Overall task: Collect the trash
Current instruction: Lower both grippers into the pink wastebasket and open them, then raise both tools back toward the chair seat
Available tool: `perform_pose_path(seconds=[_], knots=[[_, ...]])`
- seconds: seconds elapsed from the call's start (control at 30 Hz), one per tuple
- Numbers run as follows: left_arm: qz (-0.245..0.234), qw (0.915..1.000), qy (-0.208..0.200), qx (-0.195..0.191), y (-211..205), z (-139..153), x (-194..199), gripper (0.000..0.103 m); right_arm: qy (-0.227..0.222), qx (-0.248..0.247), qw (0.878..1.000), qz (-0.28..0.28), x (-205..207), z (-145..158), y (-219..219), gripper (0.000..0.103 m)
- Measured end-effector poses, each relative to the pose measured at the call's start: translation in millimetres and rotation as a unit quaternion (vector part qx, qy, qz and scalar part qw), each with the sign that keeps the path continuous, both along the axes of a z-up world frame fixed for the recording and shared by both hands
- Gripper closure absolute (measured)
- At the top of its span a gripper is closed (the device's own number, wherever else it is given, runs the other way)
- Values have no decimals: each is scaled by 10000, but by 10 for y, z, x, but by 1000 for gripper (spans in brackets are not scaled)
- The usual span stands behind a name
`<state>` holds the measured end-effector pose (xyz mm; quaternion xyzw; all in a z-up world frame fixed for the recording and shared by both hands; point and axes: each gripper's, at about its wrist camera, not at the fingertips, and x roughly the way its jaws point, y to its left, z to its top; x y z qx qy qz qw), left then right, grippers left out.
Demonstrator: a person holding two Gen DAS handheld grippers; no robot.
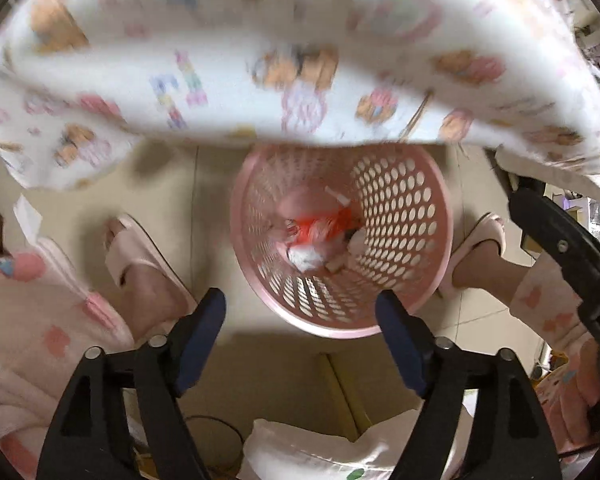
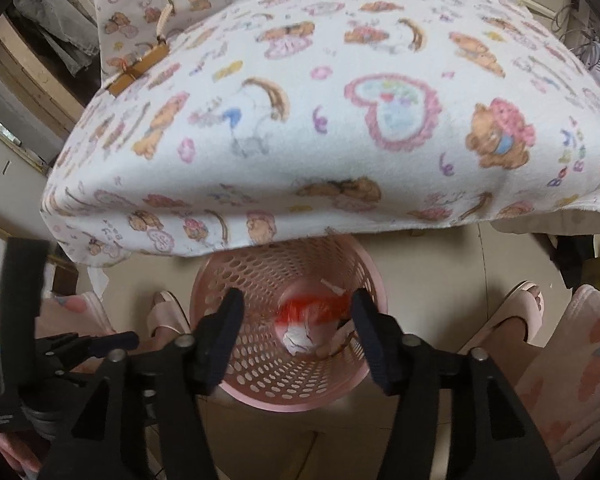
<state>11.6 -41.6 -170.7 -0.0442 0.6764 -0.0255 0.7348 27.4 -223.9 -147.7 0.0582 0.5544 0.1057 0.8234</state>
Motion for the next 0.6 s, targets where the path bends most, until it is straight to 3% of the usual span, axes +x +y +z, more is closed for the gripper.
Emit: perform_pose_path(seconds=[0.1,0.17,0.33,0.5,0.6], knots=[[-43,9984,-551,154,33,230,-23,24,-250,10,9997,-27,-12,149,15,36],[-57,9946,-986,304,42,404,-49,17,-501,40,9987,-53,-57,300,0,32],[10,9750,-2124,651,82,843,-132,9,-1394,57,9902,-103,-209,723,-78,7],[210,9576,-2818,565,210,1106,-206,4,-1931,-148,9809,-177,-299,944,-149,3],[272,9477,-3095,731,227,1258,-272,3,-2057,-144,9783,-219,-326,1012,-191,3]])
